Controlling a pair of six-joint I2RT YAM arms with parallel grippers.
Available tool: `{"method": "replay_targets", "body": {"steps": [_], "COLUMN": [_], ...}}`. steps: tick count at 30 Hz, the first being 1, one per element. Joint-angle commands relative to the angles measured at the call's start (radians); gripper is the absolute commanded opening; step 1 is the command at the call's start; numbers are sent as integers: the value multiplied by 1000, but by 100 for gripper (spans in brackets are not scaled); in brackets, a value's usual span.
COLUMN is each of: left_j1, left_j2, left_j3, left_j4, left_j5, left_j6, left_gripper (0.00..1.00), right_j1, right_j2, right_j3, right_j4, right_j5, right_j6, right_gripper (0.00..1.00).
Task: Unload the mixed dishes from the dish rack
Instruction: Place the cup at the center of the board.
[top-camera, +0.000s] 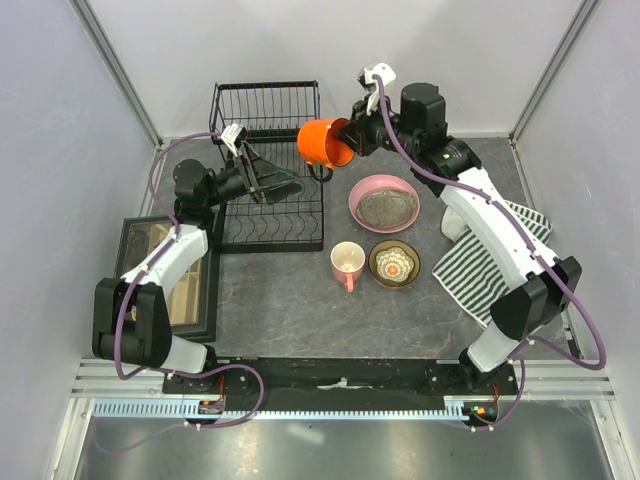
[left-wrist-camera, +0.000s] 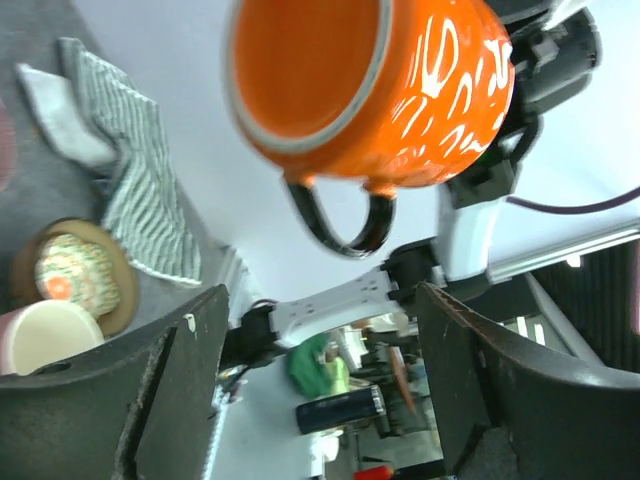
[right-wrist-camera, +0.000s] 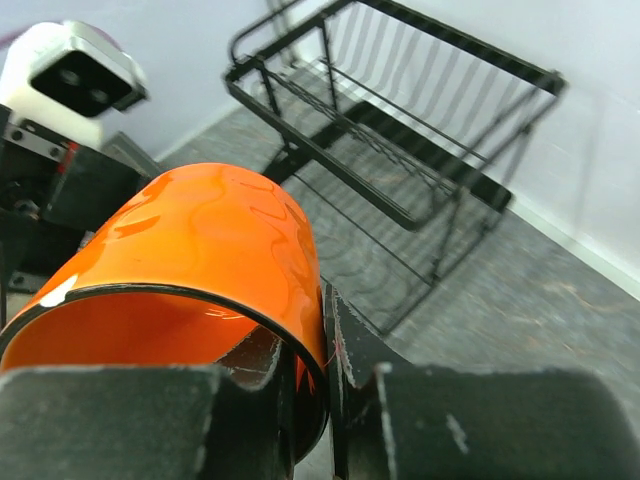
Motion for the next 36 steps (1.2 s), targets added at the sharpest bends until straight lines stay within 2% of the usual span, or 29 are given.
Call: {"method": "replay_targets", "body": {"steps": [1,4,5,6,9,14,16,21,26,30,36], "left_j1": [57,96,104,111,131,153,154,154,156,157,159], "left_j2": [-37,-54,-58,-70,-92,-130,-135,-118,-84,-51,-28], "left_j3": [32,49,58,79,124,171,191,256,294,314,323], "left_j4": [-174,-380,-500,-568,-787,-1004,-1091,-1201,-1241,-1250,-1233], "left_j5": [77,72,66,43,-32,-173,-279,-506,-699,-802,-897], "left_j6": [272,471,532,656,880,1117,1218,1382,1468,1565,1614], "left_gripper": [83,83,83,83,83,83,83,83,83,83,82], "right_j1": [-18,-24,-26,-26,-26,-26,-15,97,207,273,335], "right_j2": [-97,-112,-117,-117,-112,-94,-88,-59,1,53,147], "right_j3": [1,-3,-5,0,12,18,21,20,30,35,44], "right_j4": [21,-42,-74,-94,-174,-298,-331,-430,-487,-513,-530], "right_j5": [59,89,95,104,101,52,43,116,176,216,256], "right_j6": [-56,-112,-122,-130,-161,-196,-222,-314,-363,-385,-391], "right_gripper": [0,0,0,0,0,0,0,0,0,0,0]}}
